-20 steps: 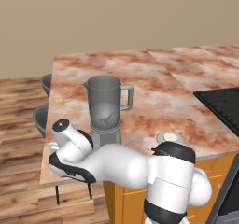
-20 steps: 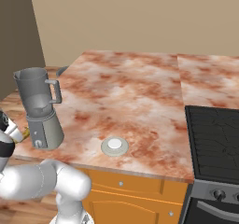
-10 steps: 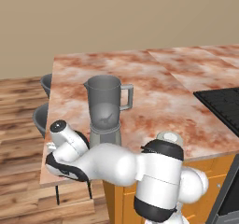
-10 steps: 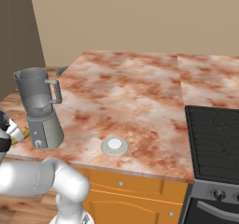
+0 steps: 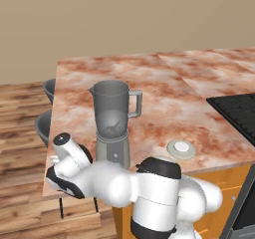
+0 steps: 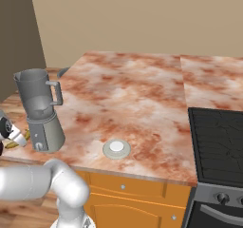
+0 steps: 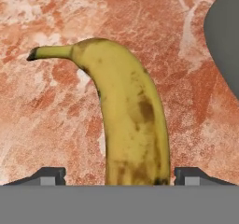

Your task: Open the blender lid, put the banana in the blender, close the lid, and start the blender.

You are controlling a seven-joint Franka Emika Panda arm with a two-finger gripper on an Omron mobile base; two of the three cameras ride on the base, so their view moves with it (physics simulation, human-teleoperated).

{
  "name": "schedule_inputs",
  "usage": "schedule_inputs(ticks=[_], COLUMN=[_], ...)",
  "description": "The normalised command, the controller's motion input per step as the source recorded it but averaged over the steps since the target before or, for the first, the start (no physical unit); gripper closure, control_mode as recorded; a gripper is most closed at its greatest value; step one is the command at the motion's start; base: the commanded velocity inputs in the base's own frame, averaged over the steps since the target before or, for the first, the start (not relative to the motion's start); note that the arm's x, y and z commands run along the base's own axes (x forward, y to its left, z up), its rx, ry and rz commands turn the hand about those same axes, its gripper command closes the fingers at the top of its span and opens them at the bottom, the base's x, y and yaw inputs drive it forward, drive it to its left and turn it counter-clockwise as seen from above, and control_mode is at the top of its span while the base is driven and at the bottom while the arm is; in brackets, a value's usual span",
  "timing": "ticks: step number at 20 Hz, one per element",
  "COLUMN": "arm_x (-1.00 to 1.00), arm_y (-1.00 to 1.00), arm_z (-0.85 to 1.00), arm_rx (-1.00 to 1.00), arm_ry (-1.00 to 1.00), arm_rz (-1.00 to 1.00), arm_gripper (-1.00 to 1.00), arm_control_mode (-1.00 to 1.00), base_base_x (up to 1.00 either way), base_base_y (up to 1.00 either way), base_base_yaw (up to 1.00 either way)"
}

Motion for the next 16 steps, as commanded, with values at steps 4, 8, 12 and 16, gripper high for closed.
schedule_inputs(ticks=[4, 8, 12, 16], arm_x=[0.01, 0.00, -0.13, -0.25], arm_y=[0.00, 0.00, 0.00, 0.01], arm_z=[-0.36, -0.06, 0.32, 0.73], arm_rx=[0.00, 0.04, 0.05, 0.01], arm_ry=[0.00, 0.00, -0.03, -0.06], arm_rz=[0.00, 0.00, 0.00, 0.00], arm_gripper=[1.00, 1.00, 1.00, 1.00], arm_control_mode=[-1.00, -1.00, -1.00, -1.00], base_base_x=[0.00, 0.00, 0.00, 0.00], base_base_y=[0.00, 0.00, 0.00, 0.00], base_base_yaw=[0.00, 0.00, 0.00, 0.00])
